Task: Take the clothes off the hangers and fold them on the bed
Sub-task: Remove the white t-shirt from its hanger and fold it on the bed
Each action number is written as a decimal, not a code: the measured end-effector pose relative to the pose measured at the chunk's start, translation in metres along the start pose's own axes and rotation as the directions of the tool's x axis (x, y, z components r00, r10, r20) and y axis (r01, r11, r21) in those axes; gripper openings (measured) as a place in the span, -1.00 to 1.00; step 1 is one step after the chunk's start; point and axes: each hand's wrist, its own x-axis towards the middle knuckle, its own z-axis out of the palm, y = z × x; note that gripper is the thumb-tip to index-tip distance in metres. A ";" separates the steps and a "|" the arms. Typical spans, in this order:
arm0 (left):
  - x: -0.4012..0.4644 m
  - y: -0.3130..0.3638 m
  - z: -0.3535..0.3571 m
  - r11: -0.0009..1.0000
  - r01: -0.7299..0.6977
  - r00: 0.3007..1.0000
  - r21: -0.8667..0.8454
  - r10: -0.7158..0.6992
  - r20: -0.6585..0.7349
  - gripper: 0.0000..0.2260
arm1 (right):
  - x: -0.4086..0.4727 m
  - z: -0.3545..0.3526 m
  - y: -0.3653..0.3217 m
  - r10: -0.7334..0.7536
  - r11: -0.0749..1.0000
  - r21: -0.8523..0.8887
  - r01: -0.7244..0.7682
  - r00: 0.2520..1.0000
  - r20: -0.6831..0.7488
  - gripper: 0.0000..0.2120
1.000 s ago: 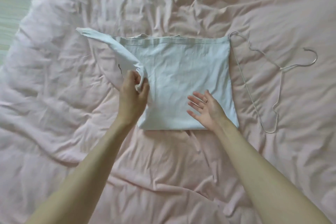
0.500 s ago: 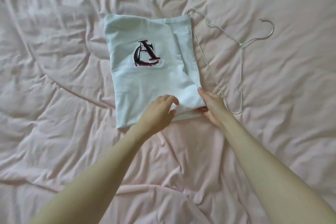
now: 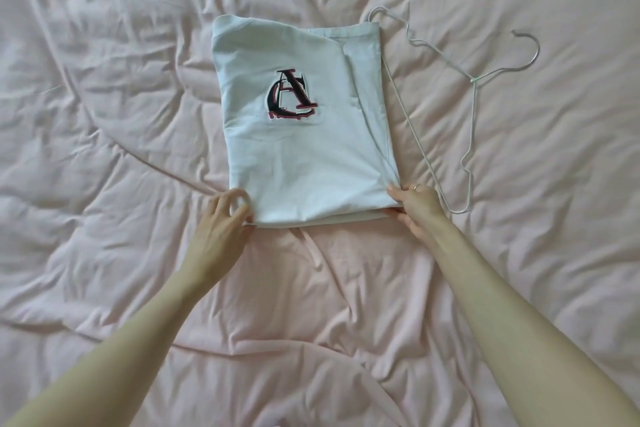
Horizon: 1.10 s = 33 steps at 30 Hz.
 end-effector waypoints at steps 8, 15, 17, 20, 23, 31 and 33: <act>-0.010 -0.001 -0.006 0.999 -0.034 0.999 -0.034 0.034 0.012 -0.84 | 0.014 -0.002 0.023 -0.058 0.963 -0.270 0.015 0.987 -0.151 -0.86; -0.004 -0.005 0.005 0.808 0.391 0.916 -0.441 -0.389 0.100 -0.80 | 0.011 0.007 0.014 0.053 0.996 -0.064 -0.057 0.997 -0.062 -0.87; 0.006 -0.005 -0.001 0.485 0.604 0.757 -0.632 -0.598 0.263 -0.55 | 0.010 0.008 0.007 0.098 0.995 0.019 -0.099 0.995 0.007 -0.92; 0.027 -0.009 -0.005 0.112 0.694 0.617 -0.712 -0.603 0.506 -0.48 | 0.011 0.011 0.005 0.099 0.995 -0.026 -0.098 0.994 0.047 -0.88; 0.033 0.002 -0.006 0.117 0.758 0.587 -0.641 -0.550 0.594 -0.84 | 0.009 0.012 0.007 0.082 0.992 -0.099 -0.076 0.995 0.057 -0.90; -0.006 -0.010 -0.017 -0.003 0.866 0.450 -0.501 -0.433 0.781 -0.91 | -0.025 0.002 0.033 0.244 0.970 0.000 -0.244 0.967 0.072 -0.75; -0.025 -0.009 -0.022 -0.023 0.905 0.385 -0.424 -0.376 0.843 -0.92 | -0.042 -0.007 0.048 0.316 0.949 -0.015 -0.316 0.946 0.070 -0.76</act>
